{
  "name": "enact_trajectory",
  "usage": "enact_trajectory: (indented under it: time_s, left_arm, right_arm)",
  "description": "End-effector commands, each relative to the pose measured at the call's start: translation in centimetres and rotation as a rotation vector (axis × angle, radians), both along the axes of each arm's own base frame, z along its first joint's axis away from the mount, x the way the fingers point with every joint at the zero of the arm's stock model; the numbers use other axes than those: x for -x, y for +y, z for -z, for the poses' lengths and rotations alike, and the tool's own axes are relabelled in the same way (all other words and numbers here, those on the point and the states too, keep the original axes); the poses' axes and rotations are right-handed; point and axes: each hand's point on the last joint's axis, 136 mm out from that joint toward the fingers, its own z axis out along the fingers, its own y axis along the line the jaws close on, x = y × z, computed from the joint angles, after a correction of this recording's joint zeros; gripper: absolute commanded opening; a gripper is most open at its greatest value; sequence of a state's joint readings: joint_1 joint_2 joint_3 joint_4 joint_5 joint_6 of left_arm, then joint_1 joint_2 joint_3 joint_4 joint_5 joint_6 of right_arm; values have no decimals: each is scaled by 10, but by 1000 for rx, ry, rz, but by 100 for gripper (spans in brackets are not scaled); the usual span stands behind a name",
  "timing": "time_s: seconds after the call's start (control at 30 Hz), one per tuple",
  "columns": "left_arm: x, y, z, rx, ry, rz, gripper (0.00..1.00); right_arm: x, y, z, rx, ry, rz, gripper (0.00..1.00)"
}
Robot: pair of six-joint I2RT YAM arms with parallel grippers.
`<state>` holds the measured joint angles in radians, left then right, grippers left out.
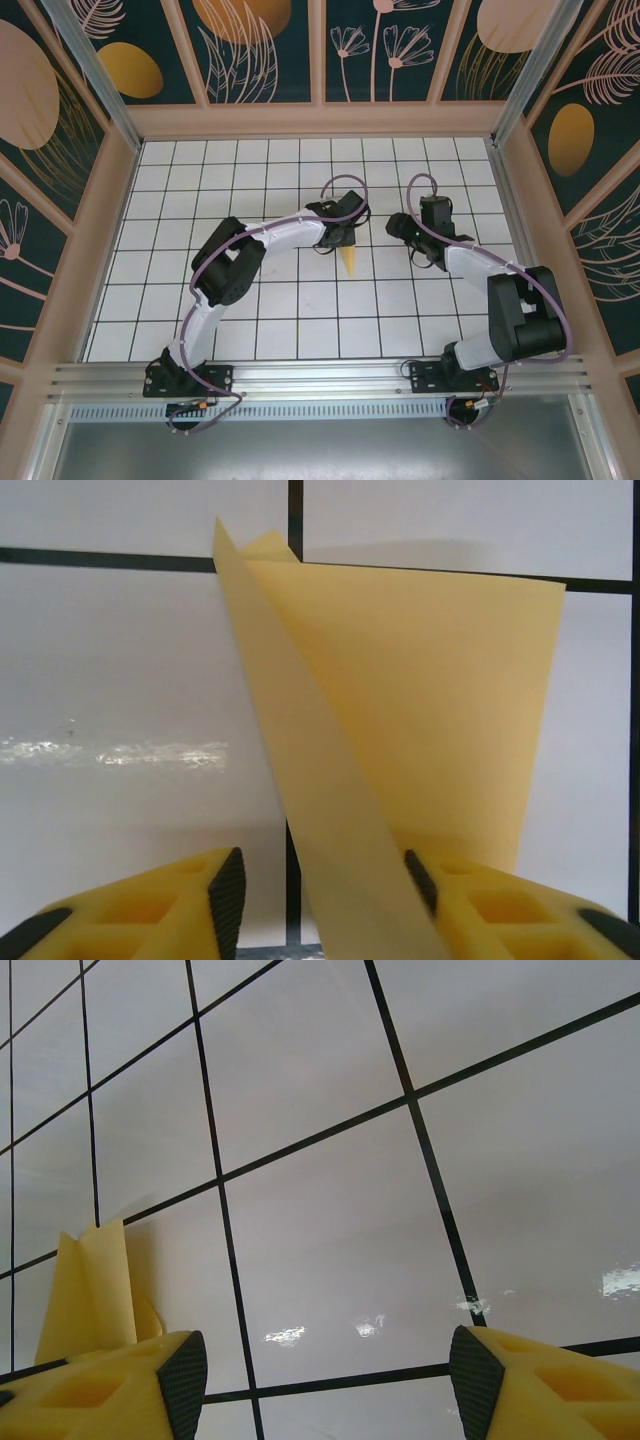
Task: Fold a paper plane with a square sheet of paper (pick it up from the middle)
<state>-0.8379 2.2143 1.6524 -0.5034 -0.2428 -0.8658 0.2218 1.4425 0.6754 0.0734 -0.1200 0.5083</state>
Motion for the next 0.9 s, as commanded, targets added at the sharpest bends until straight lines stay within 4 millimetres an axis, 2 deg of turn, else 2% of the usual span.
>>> enact_trajectory:
  time_s: [0.0,0.2,0.27,0.43,0.57,0.67,0.73,0.87]
  left_arm:
    - [1,7,-15,-19,-22,-21,43]
    - [0,10,-20,-14,-32,-36,31]
    - [0,11,-25,-10,-44,-43,24]
    - [0,16,-41,37,-89,-67,0]
    - [-1,14,-58,169,-138,-32,0]
    - [-1,13,-72,336,-163,-1,0]
    - [0,13,-79,451,-172,23,0]
    - [3,11,-79,599,-179,52,0]
  right_arm:
    - [-4,-4,-2,-9,-15,29,68]
    - [-4,-4,0,-10,-6,27,67]
    - [-4,-3,1,-12,-3,26,67]
    - [-5,-2,-1,-21,-9,21,67]
    - [-4,9,-9,-73,-42,-28,67]
    - [-2,24,-22,-148,-65,-89,67]
    - [3,39,-32,-226,-81,-148,65]
    - [16,73,-41,-312,-69,-268,59]
